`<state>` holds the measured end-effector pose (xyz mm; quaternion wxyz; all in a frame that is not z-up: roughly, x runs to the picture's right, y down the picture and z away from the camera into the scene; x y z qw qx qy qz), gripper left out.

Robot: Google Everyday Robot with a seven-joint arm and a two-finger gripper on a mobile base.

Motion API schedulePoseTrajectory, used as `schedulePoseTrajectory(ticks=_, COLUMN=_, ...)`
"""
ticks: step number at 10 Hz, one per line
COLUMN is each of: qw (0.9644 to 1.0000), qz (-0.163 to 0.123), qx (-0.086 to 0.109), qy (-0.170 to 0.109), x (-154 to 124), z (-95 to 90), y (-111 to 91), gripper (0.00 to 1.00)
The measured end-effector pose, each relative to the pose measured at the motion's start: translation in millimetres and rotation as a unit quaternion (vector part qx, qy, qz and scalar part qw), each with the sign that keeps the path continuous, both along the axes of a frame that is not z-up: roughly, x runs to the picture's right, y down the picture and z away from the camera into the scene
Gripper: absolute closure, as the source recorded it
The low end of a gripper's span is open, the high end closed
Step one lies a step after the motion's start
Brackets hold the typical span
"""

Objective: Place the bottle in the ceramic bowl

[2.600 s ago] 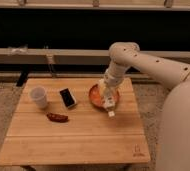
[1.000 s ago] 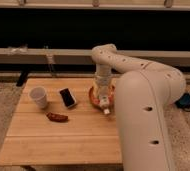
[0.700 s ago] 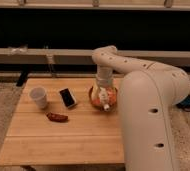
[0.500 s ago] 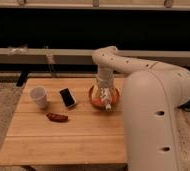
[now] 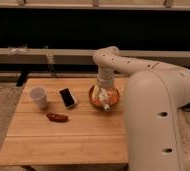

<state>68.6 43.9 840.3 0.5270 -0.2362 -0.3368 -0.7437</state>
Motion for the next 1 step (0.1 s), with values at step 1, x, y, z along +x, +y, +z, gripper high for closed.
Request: schedulePoseTrajectory(ticks=1, qw=1.0, qz=-0.001, qx=0.0, qy=-0.001, x=-1.5, z=0.1, y=-0.1, gripper=0.2)
